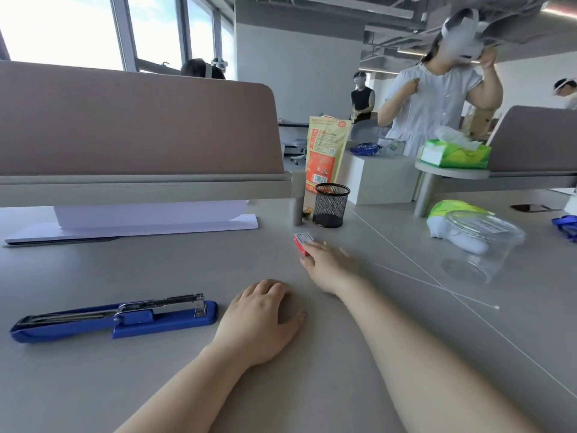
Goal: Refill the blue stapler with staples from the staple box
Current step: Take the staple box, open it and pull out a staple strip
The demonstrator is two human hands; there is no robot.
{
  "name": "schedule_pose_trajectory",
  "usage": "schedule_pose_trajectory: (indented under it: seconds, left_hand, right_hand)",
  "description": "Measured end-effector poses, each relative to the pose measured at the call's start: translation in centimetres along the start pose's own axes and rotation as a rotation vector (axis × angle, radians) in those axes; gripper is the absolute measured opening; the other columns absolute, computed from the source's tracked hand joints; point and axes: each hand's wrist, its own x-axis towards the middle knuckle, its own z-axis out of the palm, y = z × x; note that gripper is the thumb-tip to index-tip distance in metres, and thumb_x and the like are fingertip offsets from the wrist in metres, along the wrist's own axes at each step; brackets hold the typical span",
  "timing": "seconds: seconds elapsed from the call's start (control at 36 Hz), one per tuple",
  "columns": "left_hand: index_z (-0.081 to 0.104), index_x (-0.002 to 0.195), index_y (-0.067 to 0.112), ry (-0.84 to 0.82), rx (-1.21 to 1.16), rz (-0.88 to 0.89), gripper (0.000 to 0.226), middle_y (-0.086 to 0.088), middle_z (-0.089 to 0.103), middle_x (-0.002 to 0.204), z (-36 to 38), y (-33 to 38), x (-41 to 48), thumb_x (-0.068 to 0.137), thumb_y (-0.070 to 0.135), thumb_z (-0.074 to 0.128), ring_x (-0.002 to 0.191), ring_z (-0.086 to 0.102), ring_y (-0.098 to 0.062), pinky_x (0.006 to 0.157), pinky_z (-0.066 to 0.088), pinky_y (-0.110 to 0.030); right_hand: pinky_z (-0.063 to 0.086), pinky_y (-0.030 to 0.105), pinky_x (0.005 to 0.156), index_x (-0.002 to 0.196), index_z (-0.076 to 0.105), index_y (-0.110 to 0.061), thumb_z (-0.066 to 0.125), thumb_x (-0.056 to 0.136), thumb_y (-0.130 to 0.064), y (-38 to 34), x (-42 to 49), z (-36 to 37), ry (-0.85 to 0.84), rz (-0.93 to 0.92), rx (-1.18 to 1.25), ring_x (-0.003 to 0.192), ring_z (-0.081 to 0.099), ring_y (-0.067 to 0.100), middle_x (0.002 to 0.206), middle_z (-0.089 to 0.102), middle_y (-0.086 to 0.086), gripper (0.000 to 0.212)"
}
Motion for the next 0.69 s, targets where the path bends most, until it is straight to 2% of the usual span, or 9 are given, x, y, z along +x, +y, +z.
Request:
schedule_pose_trajectory:
  seconds: [0.19,0.28,0.42,0.5,0.58,0.69]
  left_hand:
    - [0.056,0.111,0.023,0.034,-0.100,-0.027,0.033,0.002,0.057,0.121,-1.3,0.7,-1.4,0.086,0.043,0.051,0.108,0.054,-0.021,0.086,0.043,-0.032]
    - [0.054,0.115,0.023,0.068,-0.074,-0.010,0.034,0.001,0.056,0.126,-1.6,1.1,-2.8,0.086,0.039,0.052,0.111,0.053,-0.023,0.091,0.042,-0.033]
    - [0.046,0.129,0.025,0.068,-0.039,0.038,0.047,0.003,0.044,0.143,-1.7,1.3,-5.4,0.085,0.041,0.052,0.129,0.042,-0.021,0.110,0.031,-0.036]
    - [0.038,0.135,0.030,0.036,-0.006,0.078,0.053,0.007,0.033,0.151,-1.7,1.5,-6.9,0.086,0.046,0.049,0.136,0.032,-0.019,0.115,0.021,-0.036]
    - [0.030,0.140,0.032,0.002,0.041,0.104,0.057,0.008,0.025,0.154,-1.7,1.6,-7.9,0.088,0.050,0.044,0.141,0.023,-0.017,0.117,0.014,-0.035]
    - [0.022,0.143,0.031,-0.024,0.068,0.109,0.061,0.008,0.020,0.156,-1.5,1.7,-8.1,0.088,0.054,0.039,0.143,0.016,-0.015,0.119,0.010,-0.036]
  right_hand:
    - [0.012,0.045,0.117,0.139,0.031,-0.033,0.032,0.095,-0.035,-1.1,-9.2,-0.9,0.036,-0.017,0.030,0.143,0.021,0.021,0.154,0.027,-0.008,0.044]
    - [0.013,0.045,0.117,0.137,0.033,-0.034,0.033,0.095,-0.035,-1.6,-12.8,-1.2,0.063,-0.024,0.033,0.143,0.022,0.019,0.153,0.029,-0.010,0.042]
    - [0.012,0.043,0.117,0.132,0.042,-0.034,0.041,0.093,-0.035,-2.1,-17.8,-1.8,0.080,-0.064,0.102,0.142,0.022,0.017,0.149,0.036,-0.011,0.039]
    - [0.023,0.033,0.112,0.123,0.055,-0.032,0.053,0.087,-0.030,-2.1,-19.6,-2.2,0.083,-0.097,0.291,0.139,0.030,0.010,0.141,0.048,-0.014,0.036]
    - [0.038,0.025,0.102,0.112,0.065,-0.027,0.061,0.082,-0.026,-2.4,-20.1,-2.5,0.113,-0.082,0.412,0.125,0.049,0.007,0.132,0.058,-0.013,0.030]
    - [0.040,0.020,0.094,0.107,0.068,-0.021,0.065,0.080,-0.021,-2.6,-20.0,-2.4,0.161,-0.074,0.454,0.115,0.057,0.009,0.125,0.064,-0.008,0.027]
